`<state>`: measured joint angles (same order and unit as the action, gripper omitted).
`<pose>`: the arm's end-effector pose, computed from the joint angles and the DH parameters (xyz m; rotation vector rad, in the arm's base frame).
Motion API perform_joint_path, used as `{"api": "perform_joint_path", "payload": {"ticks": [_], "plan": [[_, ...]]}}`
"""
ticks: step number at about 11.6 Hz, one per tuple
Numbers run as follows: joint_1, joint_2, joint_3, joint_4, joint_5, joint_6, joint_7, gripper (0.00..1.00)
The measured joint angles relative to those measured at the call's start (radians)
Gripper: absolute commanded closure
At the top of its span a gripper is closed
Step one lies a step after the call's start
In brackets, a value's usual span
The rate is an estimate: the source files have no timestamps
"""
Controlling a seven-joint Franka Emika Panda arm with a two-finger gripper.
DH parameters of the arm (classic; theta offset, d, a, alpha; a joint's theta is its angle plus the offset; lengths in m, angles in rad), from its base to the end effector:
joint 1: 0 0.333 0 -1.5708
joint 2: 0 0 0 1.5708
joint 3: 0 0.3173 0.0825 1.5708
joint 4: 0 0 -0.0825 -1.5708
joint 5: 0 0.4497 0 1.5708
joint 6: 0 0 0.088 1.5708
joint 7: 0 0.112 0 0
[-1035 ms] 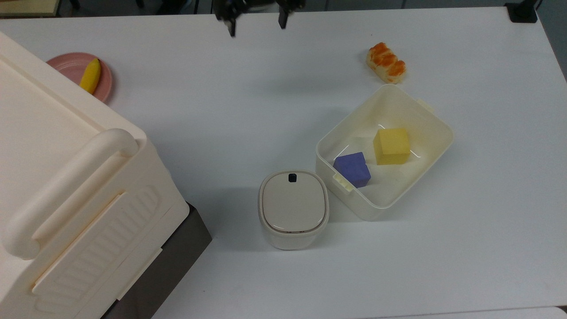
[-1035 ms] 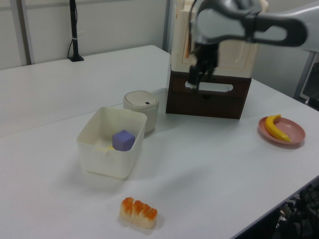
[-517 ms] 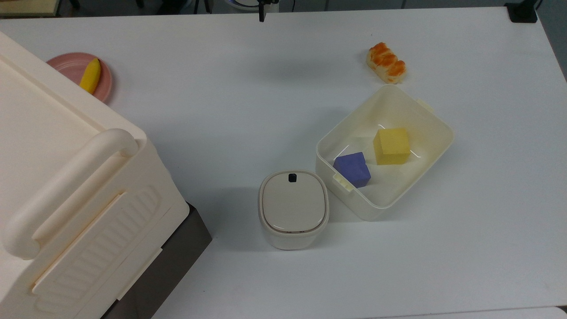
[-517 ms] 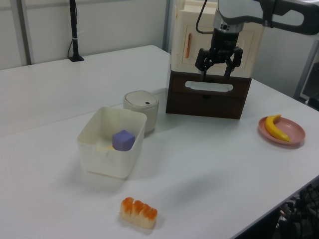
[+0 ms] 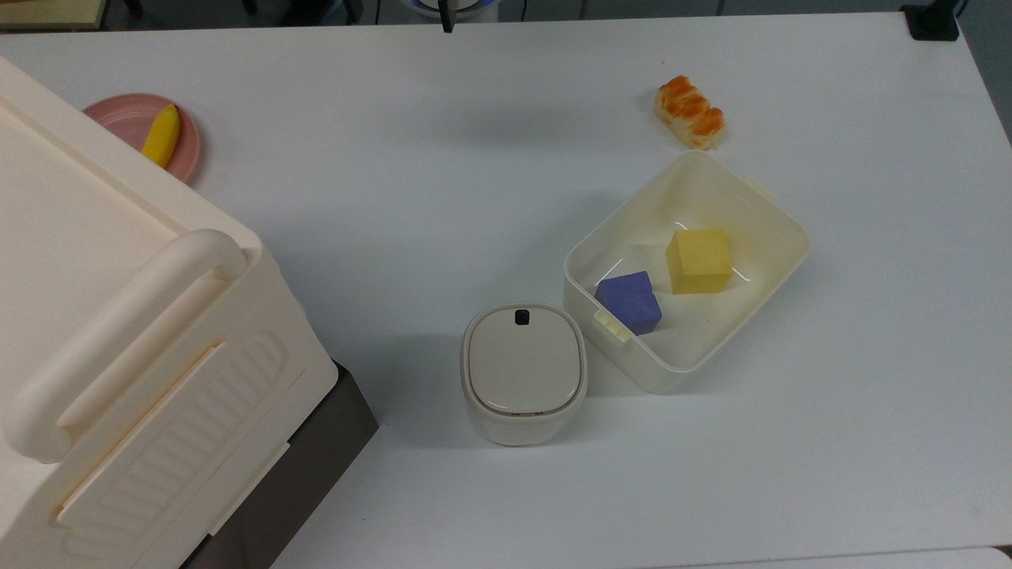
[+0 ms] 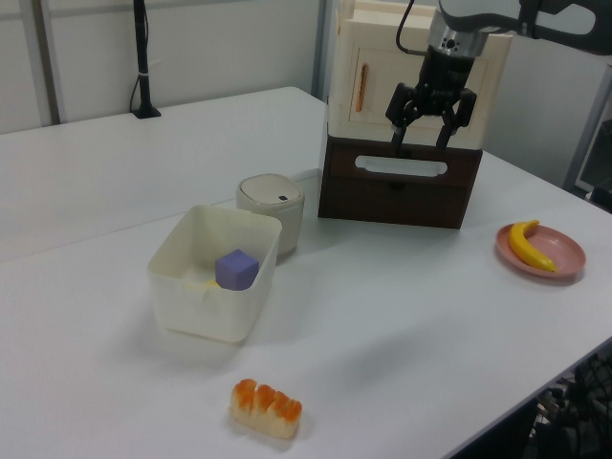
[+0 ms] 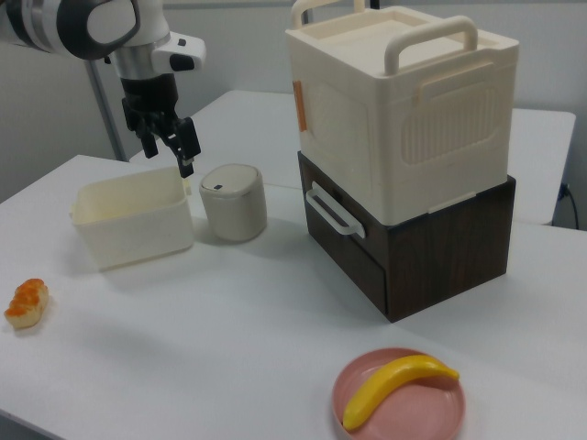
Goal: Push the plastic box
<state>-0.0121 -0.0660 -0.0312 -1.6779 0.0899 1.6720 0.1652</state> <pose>0.6085 -0.0177 0.6129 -3.0277 0.3266 -0.0828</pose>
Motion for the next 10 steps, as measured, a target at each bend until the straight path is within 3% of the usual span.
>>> {"api": "perform_joint_path", "payload": {"ticks": [10], "plan": [[0.007, 0.021, 0.009, 0.001, 0.001, 0.000, 0.000, 0.00]]}}
